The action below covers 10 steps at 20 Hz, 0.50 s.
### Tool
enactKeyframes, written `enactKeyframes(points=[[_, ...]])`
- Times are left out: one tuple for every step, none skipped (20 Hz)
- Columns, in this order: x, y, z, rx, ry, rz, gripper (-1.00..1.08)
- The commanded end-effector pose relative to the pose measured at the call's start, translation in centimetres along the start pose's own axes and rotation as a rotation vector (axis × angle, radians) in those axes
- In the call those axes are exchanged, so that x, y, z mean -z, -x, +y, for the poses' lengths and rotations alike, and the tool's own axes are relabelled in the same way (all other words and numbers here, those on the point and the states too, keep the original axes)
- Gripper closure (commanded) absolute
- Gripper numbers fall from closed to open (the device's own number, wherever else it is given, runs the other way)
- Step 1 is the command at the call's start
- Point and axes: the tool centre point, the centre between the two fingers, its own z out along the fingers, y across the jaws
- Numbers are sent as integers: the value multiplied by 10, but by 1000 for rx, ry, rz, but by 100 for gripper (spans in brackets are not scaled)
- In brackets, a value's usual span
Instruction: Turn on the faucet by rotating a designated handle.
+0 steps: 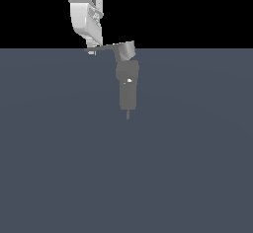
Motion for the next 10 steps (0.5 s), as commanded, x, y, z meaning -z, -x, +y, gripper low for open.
enactKeyframes(points=[[0, 0, 8, -1, 4, 1, 108], [1, -1, 10, -1, 4, 1, 108], [1, -1, 13, -1, 4, 1, 108], [1, -1, 15, -1, 4, 1, 108], [1, 0, 18, -1, 4, 1, 108], [1, 0, 20, -1, 4, 1, 108], [1, 0, 22, -1, 4, 1, 108], [1, 0, 25, -1, 4, 1, 108], [1, 0, 27, -1, 4, 1, 108], [1, 0, 30, -1, 4, 1, 108]])
